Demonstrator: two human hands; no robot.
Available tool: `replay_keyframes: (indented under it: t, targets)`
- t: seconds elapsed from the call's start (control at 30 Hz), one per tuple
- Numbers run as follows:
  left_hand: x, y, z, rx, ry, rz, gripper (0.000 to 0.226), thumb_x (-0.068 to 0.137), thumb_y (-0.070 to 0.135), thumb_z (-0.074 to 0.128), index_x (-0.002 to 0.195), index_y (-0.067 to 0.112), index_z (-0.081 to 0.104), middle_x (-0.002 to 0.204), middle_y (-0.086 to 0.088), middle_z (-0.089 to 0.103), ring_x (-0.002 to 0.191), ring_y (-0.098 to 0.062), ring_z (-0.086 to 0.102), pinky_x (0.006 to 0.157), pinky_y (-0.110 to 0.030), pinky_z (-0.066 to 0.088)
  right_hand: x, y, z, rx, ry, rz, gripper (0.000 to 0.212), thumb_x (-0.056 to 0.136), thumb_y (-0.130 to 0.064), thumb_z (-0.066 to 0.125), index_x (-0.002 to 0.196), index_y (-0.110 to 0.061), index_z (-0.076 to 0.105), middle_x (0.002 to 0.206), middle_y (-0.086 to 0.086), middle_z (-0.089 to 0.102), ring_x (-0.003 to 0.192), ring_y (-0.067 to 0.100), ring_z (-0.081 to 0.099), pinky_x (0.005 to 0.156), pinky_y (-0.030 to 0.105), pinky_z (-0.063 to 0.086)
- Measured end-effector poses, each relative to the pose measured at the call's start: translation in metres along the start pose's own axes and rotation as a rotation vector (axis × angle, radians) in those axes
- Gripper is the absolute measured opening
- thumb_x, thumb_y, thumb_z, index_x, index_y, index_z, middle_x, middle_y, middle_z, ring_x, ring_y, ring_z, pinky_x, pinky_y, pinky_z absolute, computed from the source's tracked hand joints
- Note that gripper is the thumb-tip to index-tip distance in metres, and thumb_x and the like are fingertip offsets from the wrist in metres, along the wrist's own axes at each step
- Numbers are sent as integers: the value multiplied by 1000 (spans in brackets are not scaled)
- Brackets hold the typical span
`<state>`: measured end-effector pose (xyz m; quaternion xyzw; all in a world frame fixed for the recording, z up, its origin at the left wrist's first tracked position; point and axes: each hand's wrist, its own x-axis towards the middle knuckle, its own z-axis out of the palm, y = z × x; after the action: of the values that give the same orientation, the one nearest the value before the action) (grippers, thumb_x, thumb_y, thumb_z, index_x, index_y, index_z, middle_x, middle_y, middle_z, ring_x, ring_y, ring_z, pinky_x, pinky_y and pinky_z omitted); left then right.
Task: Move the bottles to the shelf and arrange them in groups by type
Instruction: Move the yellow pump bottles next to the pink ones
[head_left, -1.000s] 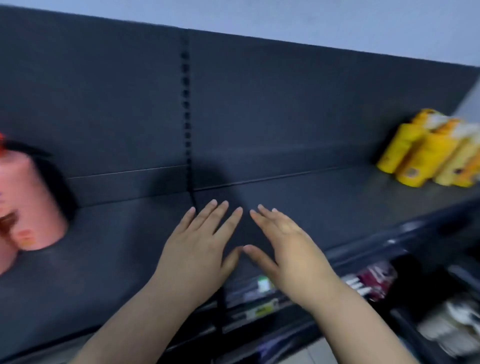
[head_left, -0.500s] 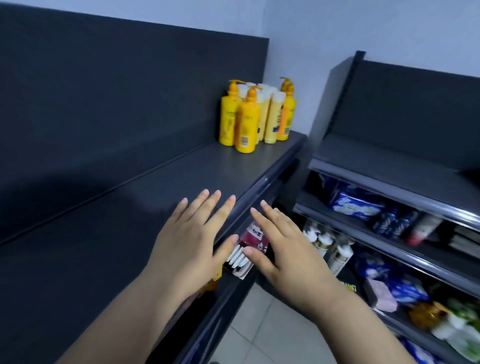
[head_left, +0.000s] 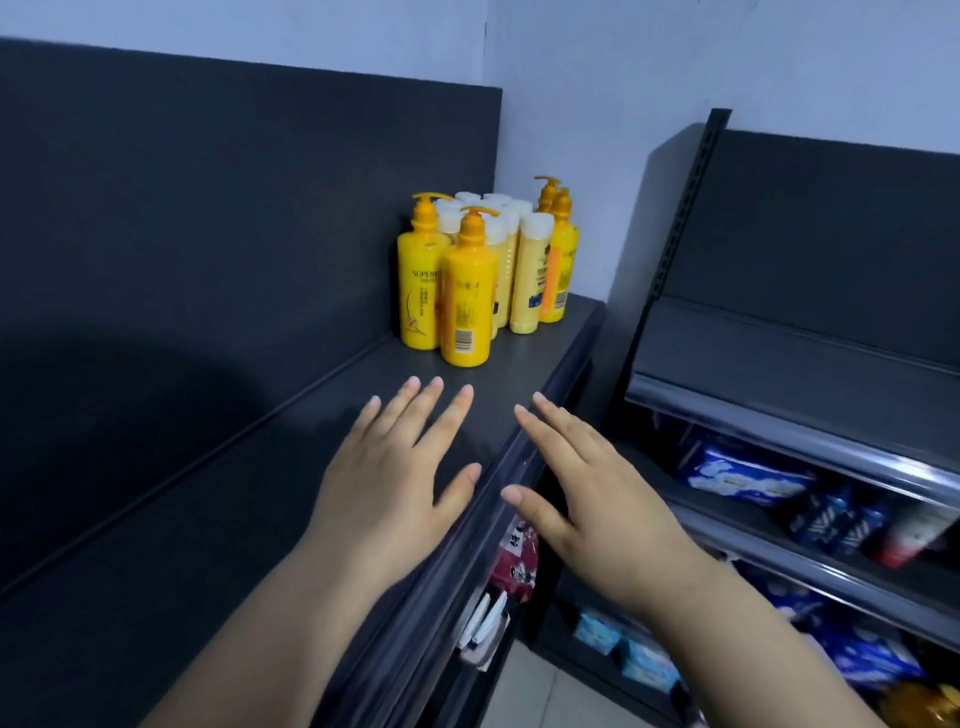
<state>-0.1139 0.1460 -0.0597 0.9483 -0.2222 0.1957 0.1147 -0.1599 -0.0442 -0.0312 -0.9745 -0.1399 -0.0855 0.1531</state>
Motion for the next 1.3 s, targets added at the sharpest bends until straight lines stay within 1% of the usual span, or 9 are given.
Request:
replay_keyframes:
  t: [0.17,0.37,0.6,0.8,0.9,0.97,1.03,1.17,1.3]
  targets:
    - [39,6,27,-13,-32,24,66,88,57,21,148,31,15,153,1,27,143,-15,17,115,-36,13,23,41,4,63,-36,46,75,80,-67,22,146,-41,2,155,-22,-7,143,0,-4,107,12,-2]
    - [88,14,63,87,-76,-31,64,89,56,25,147,29,15,149,0,37,140,-17,27,115,-36,19,73,99,8,128,-56,-18,74,81,-67,22,147,-40,2,154,-22,-5,143,0,-3,111,14,3]
    - [164,45,94,152,-77,-122,64,89,59,27,146,30,23,147,1,39,137,-16,32,109,-33,15,139,179,-14,177,-76,-131,69,90,-60,34,148,-39,4,156,-20,-4,143,1,0,115,20,8]
    - [215,73,114,166,-19,-198,67,92,62,12,144,26,32,146,0,41,135,-18,36,110,-38,29,186,231,-34,232,-110,-214,68,91,-57,39,149,-36,10,157,-15,4,143,2,3,114,21,11]
    - [222,74,122,166,-10,-265,66,89,62,18,146,29,27,149,2,36,138,-16,30,113,-36,24,209,241,-32,252,-106,-276,68,91,-56,41,149,-35,12,157,-13,6,143,4,6,114,24,15]
    - [222,70,124,179,-20,-297,66,88,61,21,146,30,24,149,2,35,139,-15,29,114,-34,20,221,239,-28,243,-119,-303,68,92,-55,40,149,-34,11,158,-13,5,143,5,6,113,21,11]
    - [219,63,125,187,-43,-336,66,88,61,22,146,29,21,149,1,36,138,-16,30,112,-37,24,230,235,-22,255,-152,-329,67,92,-55,39,149,-34,10,158,-14,4,143,5,5,112,21,10]
    - [215,45,125,208,-70,-396,65,89,60,23,146,28,23,148,-1,38,137,-18,33,109,-38,26,244,224,-9,273,-222,-359,67,93,-55,39,149,-36,7,157,-16,1,143,5,3,116,28,15]
    - [211,25,122,198,-73,-411,65,88,57,27,145,26,29,145,-2,43,135,-20,38,108,-40,31,263,207,-1,300,-214,-342,70,91,-57,39,149,-36,7,157,-17,2,143,4,6,116,29,19]
